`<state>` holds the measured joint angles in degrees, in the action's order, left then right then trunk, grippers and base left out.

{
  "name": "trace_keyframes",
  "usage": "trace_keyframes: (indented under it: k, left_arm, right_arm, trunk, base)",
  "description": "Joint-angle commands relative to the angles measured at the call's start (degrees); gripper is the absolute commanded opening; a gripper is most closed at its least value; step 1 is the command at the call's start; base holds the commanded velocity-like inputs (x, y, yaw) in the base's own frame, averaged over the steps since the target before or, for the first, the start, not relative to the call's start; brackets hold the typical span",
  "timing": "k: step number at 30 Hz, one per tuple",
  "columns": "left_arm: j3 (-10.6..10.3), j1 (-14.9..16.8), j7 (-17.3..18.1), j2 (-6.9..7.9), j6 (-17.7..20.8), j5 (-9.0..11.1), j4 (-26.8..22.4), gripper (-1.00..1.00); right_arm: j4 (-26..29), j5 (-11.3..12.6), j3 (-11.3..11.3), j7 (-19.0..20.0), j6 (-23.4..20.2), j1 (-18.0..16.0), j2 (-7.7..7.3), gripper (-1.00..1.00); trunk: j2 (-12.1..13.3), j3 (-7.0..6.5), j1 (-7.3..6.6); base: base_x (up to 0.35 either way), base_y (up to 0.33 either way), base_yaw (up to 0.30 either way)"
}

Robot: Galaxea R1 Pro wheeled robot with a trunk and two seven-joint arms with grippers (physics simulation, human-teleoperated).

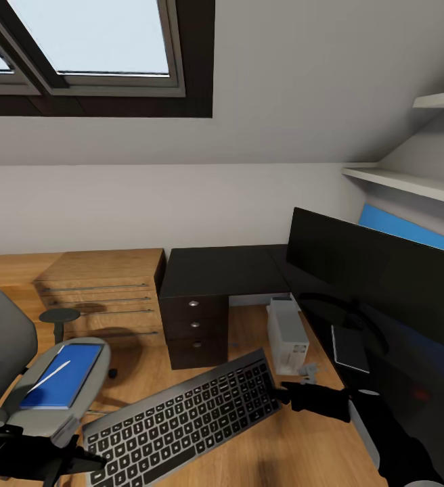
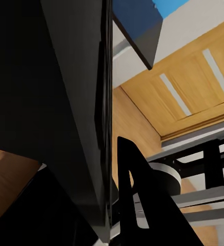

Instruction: In the bedroom, organize the workspace by keeping the computer under the desk, ensuring the monitor is on the desk, placing the keyboard on the desk next to the monitor, placing the mouse on the desk next to the keyboard, moving the folder from the swivel chair onto the desk next to the mouse, stacking the notebook on top of the folder with the pen on top of the notebook, and positioning the swivel chair next to the desk.

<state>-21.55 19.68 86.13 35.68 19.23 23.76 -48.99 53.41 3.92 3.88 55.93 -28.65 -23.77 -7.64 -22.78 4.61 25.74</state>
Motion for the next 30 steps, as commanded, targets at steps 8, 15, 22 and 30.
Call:
trace_keyframes:
  k: [8,15,22,30]
  left_arm:
    - [-0.3,0.1,-0.1,0.09,0.5,0.5,-0.3,-1.0]
    - [-0.3,0.1,-0.1,0.09,0.4,0.5,-0.3,-1.0]
    - [-0.3,0.1,0.1,0.09,-0.7,0.5,-0.6,-1.0]
    - [-0.3,0.1,0.4,0.09,-2.0,0.4,-0.7,-1.0]
  right_arm:
    - [-0.1,0.3,-0.3,0.1,-0.5,0.0,-0.01,1.0]
    - [-0.1,0.2,-0.3,0.1,-0.5,0.0,-0.04,1.0]
    - [-0.3,0.1,-0.3,0.1,-0.4,0.0,-0.33,1.0]
    - [-0.3,0.1,-0.7,4.6,-0.3,0.0,-2.79,1.0]
  trunk:
    - [-0.1,0.13,0.04]
    - [-0.1,0.13,0.04]
    - [-0.1,0.13,0.04]
    - [-0.1,0.13,0.04]
  base:
    - [0.0,0.0,0.0]
    - [0.0,0.0,0.0]
    - [0.0,0.0,0.0]
    - [0.0,0.0,0.0]
